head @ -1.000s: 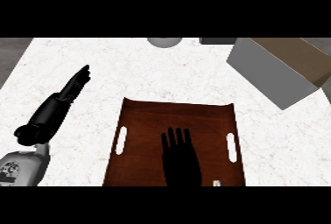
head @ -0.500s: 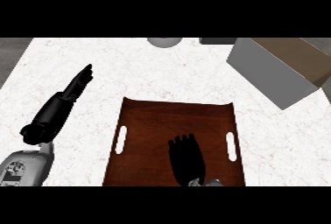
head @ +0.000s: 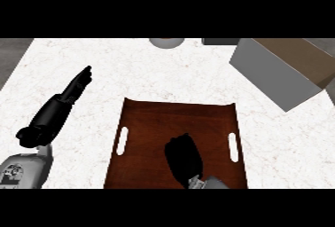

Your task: Pick the bell pepper from the tray and place it in the cardboard box

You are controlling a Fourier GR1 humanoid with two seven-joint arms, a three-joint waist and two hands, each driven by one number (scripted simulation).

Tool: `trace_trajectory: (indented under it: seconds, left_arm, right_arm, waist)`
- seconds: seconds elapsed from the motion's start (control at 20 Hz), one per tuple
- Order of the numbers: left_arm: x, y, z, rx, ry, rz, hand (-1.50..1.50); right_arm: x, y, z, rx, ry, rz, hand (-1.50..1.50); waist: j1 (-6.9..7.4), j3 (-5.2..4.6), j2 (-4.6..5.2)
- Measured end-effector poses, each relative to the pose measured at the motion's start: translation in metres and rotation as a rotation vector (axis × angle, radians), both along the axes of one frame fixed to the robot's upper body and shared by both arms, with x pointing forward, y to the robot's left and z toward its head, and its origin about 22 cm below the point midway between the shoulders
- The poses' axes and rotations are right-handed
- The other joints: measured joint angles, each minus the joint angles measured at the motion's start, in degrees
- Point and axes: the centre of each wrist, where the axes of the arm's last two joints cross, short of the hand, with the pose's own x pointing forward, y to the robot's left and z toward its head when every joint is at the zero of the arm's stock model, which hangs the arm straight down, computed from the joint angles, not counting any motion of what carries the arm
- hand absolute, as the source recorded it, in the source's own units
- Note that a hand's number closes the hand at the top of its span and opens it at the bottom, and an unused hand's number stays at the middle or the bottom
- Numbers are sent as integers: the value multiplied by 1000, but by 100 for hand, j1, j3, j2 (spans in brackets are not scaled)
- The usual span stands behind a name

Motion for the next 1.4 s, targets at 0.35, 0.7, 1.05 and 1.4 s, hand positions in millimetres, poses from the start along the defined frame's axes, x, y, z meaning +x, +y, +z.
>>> trace_trajectory:
  seconds: [0.35,0.7,1.05,1.4]
  left_arm:
    - [2,-13,0,-4,-11,-25,0]
    - [8,-11,2,3,-14,-37,0]
    - [3,-7,-1,0,-6,-17,0]
    - [5,0,-1,3,-7,-4,0]
  right_arm:
    - [76,-16,26,192,-20,-50,150]
    - [153,-32,73,355,-161,-50,150]
    - [181,-30,123,423,-345,-63,150]
    - [202,-62,176,600,-520,-351,150]
  waist:
    - [146,7,74]
    - [201,10,94]
    - [92,7,36]
    - [29,6,24]
